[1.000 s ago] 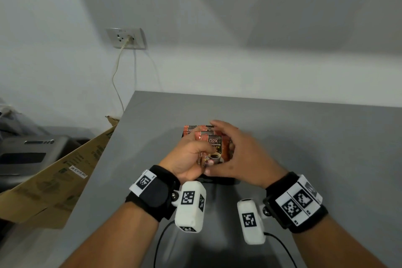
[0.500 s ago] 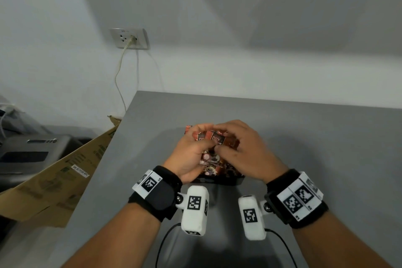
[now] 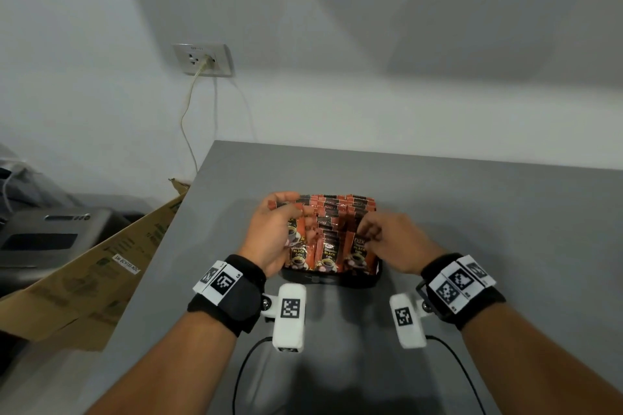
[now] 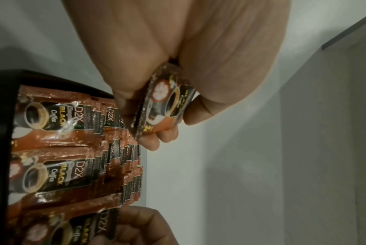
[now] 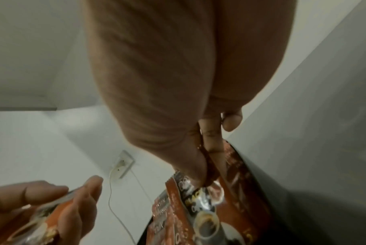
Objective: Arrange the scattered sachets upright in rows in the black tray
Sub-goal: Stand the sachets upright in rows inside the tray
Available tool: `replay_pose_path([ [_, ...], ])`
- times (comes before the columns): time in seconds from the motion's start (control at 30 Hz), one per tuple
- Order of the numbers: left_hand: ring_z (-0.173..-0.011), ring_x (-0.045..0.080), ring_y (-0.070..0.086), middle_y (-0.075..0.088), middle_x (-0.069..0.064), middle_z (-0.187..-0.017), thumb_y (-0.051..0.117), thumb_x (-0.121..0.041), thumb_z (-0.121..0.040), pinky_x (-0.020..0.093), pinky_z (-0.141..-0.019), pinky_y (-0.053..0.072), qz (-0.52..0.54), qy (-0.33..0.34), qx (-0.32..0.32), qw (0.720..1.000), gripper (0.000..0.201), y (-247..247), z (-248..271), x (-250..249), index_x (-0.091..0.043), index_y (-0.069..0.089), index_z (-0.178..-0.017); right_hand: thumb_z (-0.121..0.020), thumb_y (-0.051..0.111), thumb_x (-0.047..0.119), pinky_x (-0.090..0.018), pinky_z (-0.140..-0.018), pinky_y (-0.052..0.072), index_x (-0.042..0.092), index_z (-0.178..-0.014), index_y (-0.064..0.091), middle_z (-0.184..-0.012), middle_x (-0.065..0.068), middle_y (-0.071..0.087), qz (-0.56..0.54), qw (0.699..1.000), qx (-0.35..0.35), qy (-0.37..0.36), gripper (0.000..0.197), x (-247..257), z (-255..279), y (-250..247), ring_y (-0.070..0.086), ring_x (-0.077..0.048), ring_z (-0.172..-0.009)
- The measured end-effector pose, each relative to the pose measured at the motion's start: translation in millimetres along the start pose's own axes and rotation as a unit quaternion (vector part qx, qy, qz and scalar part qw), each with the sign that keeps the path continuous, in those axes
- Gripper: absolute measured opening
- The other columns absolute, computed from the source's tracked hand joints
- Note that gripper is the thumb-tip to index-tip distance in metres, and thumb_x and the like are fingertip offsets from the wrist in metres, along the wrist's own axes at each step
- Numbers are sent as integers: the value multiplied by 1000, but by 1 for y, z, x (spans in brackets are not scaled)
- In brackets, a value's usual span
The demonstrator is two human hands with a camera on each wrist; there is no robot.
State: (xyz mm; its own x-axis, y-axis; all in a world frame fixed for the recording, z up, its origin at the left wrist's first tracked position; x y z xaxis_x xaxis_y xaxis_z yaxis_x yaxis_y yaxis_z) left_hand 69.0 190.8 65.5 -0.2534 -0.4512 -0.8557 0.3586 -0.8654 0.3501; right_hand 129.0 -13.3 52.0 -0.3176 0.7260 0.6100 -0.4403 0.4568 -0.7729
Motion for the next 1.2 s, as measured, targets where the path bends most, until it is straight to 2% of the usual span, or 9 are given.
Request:
replay_pose_path([
  [0.2,-73,25,64,66,20,-98,45,9,-93,37,-61,57,-19,-11,-1,1000,35,0,1,7,-1,51,-125,-89,60,2,-35,-87,57,18,-111,71,-102,2,70,76,997,21,-2,29,-5,-2,21,67,-16,-92],
  [0.33,-72,29,67,66,27,-101,38,10,-90,41,-65,58,-19,-24,6,1000,37,-1,1,10,-2,53,-121,-87,65,8,-37,-97,51,20,-118,71,-116,0,67,107,994,-14,-15,34,-9,0,27,61,-18,-105],
  [0.43,-74,31,70,69,26,-99,40,12,-90,45,-70,57,-52,-23,0,998,33,-1,-1,14,-5,53,-115,-86,68,13,-35,-100,47,20,-119,69,-118,1,61,109,993,-29,-19,34,-12,2,31,55,-18,-111],
  [0.6,-84,32,67,71,19,-104,57,15,-85,51,-83,53,-138,-3,-9,990,35,-2,-3,19,-14,58,-104,-82,74,16,-26,-103,41,18,-122,66,-122,4,55,85,995,-42,-27,40,-14,8,32,48,-14,-116],
  [0.73,-79,24,70,71,13,-100,64,16,-81,47,-79,56,-174,15,-4,985,40,1,0,19,-16,59,-105,-84,73,18,-29,-103,42,17,-122,67,-119,3,57,56,995,-70,-37,39,-13,8,24,48,-14,-114],
  [0.83,-84,33,67,70,16,-109,69,11,-77,57,-86,54,-184,18,-4,983,41,1,1,20,-19,62,-105,-92,63,15,-32,-100,45,19,-115,72,-112,2,64,85,994,-66,-37,25,-14,6,26,53,-15,-108],
  [0.9,-83,34,63,71,15,-107,71,8,-74,57,-84,52,-185,16,-1,983,41,1,1,21,-20,64,-103,-94,59,15,-33,-97,49,23,-111,74,-107,1,66,76,995,-62,-11,23,-19,6,29,58,-15,-100],
  [1.0,-85,33,65,69,14,-111,70,10,-77,52,-83,54,-191,19,3,981,40,1,1,21,-19,63,-104,-93,58,16,-37,-92,53,28,-105,74,-97,1,65,73,995,-70,14,23,-27,7,31,61,-15,-92],
  [1.2,-84,30,66,70,17,-104,58,10,-77,55,-83,54,-175,2,0,985,39,0,2,22,-18,63,-103,-91,62,15,-29,-94,46,20,-104,73,-98,10,58,80,993,-87,-14,18,-15,12,22,51,-13,-102],
])
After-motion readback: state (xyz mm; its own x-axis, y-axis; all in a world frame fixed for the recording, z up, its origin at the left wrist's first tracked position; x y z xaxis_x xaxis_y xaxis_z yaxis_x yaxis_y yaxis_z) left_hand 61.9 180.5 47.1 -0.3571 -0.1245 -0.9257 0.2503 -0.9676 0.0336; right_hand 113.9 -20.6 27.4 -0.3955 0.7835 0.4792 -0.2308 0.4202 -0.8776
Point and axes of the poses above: each hand's wrist, its own z-axis away from the middle knuckle, its own y-axis out of the palm, x = y × z, the point moved 6 cm from there along -z, towards the middle knuckle
